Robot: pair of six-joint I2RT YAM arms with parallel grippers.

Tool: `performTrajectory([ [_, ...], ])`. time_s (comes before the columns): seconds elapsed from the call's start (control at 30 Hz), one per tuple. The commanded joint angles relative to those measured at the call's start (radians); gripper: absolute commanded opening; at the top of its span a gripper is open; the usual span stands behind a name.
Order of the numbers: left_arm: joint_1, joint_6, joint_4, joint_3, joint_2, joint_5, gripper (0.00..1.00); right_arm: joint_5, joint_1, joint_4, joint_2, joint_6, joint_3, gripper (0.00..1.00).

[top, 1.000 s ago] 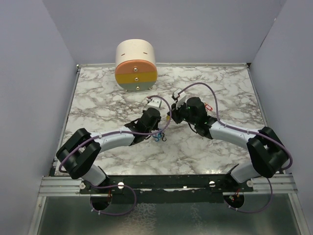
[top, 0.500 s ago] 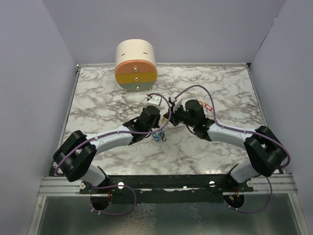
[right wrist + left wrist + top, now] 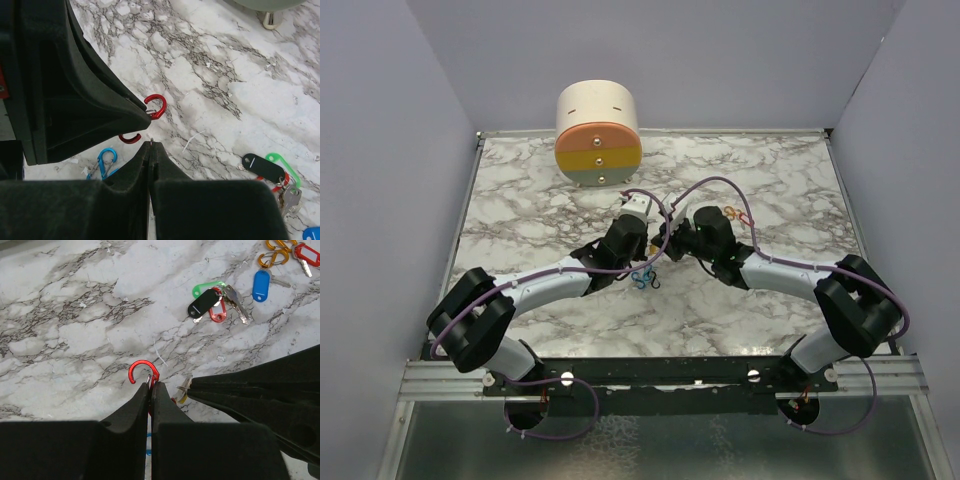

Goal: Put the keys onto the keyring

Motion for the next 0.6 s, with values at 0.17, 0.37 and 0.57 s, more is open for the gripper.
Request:
performTrajectory([
  [0.17, -0.003, 0.001, 0.022, 0.039, -0.016, 0.033, 0.00, -0.024, 0.015, 0.045, 0.005, -0.019, 0.008, 0.01],
  [0.37, -0.003, -0.002, 0.025, 0.037, -0.014, 0.034, 0.00, -0.023, 0.018, 0.056, -0.001, -0.018, 0.001, 0.01],
  [0.57, -0.003, -0.005, 0.026, 0.033, -0.017, 0.035, 0.00, -0.023, 0.018, 0.063, -0.011, -0.019, -0.006, 0.01],
])
